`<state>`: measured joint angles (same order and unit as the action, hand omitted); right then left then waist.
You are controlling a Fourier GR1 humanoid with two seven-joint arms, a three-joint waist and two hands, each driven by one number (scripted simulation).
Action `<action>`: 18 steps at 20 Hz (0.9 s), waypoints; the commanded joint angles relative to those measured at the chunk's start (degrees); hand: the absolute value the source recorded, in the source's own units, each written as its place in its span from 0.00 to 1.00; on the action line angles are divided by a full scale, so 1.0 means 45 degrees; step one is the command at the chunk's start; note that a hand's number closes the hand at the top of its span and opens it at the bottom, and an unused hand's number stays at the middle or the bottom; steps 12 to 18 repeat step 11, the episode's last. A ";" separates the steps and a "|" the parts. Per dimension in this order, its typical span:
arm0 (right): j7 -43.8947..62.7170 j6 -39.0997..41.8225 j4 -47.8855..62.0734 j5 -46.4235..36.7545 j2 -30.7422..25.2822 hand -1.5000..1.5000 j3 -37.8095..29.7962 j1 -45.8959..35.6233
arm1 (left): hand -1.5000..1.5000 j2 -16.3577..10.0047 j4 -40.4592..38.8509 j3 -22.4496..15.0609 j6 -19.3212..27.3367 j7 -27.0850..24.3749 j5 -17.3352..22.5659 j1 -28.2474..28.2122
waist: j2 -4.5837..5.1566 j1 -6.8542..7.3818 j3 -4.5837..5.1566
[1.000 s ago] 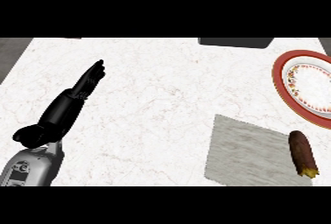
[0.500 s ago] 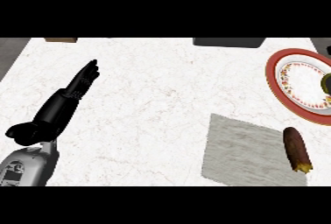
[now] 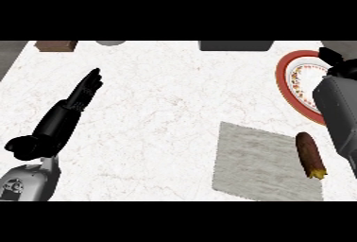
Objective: Pick the lemon from the placemat and place it in the plate
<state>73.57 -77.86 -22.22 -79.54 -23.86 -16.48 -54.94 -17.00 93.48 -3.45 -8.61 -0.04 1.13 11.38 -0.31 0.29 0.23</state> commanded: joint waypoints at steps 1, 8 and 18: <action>0.1394 -0.1506 -0.0498 -0.1605 0.0881 0.00 -0.0847 -0.0009 | 0.50 -0.0358 0.0010 0.0427 -0.0287 -0.0392 0.0196 -0.0463 | -0.0092 -0.0196 0.0026; 0.1315 -0.0387 -0.2724 -0.4642 0.3394 0.00 -0.2870 0.0786 | 0.50 0.0067 -0.0301 0.0299 0.0015 -0.0384 -0.0046 -0.0458 | -0.0088 -0.0447 0.0021; 0.1356 0.0500 -0.4694 -0.5886 0.4581 0.00 -0.3839 0.1102 | 0.50 0.0019 0.0647 0.0285 0.0122 0.0036 -0.0087 -0.0847 | -0.0142 -0.0391 0.0001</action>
